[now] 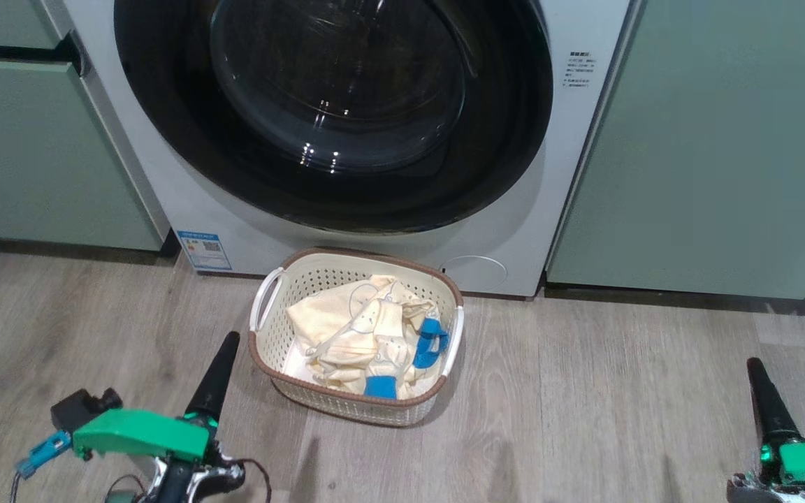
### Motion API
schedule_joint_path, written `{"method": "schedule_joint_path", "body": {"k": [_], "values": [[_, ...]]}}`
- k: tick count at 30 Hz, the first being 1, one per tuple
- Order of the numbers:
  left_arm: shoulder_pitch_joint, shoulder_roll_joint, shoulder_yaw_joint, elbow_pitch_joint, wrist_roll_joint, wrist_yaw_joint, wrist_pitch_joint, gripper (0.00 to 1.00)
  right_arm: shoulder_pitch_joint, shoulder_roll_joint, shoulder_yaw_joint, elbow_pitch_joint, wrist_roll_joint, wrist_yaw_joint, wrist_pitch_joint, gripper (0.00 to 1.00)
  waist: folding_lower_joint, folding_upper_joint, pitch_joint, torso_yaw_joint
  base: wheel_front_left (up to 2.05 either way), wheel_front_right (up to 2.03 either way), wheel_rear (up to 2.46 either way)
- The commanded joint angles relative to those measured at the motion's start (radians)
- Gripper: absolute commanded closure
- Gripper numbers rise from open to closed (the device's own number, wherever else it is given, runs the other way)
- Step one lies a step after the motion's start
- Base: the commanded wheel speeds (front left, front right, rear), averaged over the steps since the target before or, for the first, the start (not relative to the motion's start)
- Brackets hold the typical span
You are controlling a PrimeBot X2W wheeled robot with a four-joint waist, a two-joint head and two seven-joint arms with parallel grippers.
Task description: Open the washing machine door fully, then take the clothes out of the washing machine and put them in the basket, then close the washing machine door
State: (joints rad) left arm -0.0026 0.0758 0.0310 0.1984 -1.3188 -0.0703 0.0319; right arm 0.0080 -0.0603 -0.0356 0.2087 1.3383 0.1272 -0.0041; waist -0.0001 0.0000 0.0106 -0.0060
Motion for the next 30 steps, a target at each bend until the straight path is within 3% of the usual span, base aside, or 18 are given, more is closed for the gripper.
{"method": "schedule_joint_path", "body": {"k": [1, 25, 30], "values": [[-0.058, 0.005, 0.034, -0.024, -0.029, -0.016, 0.008, 1.00, -0.063, -0.023, 0.006, -0.025, 0.031, 0.003, 0.008, 1.00, 0.0001, 0.0000, 0.000, 0.000, 0.00, 0.00, 0.00], [-0.103, -0.006, 0.056, 0.045, -0.309, -0.060, 0.059, 1.00, -0.112, -0.022, -0.034, 0.033, 0.304, 0.003, 0.081, 1.00, 0.0001, 0.0000, -0.007, 0.006, 0.00, 0.00, 0.00], [-0.103, -0.007, 0.058, 0.046, -0.311, -0.060, 0.061, 1.00, -0.112, -0.020, -0.037, 0.033, 0.305, 0.003, 0.084, 1.00, 0.0001, 0.0000, -0.007, 0.006, 0.00, 0.00, 0.00]]}}
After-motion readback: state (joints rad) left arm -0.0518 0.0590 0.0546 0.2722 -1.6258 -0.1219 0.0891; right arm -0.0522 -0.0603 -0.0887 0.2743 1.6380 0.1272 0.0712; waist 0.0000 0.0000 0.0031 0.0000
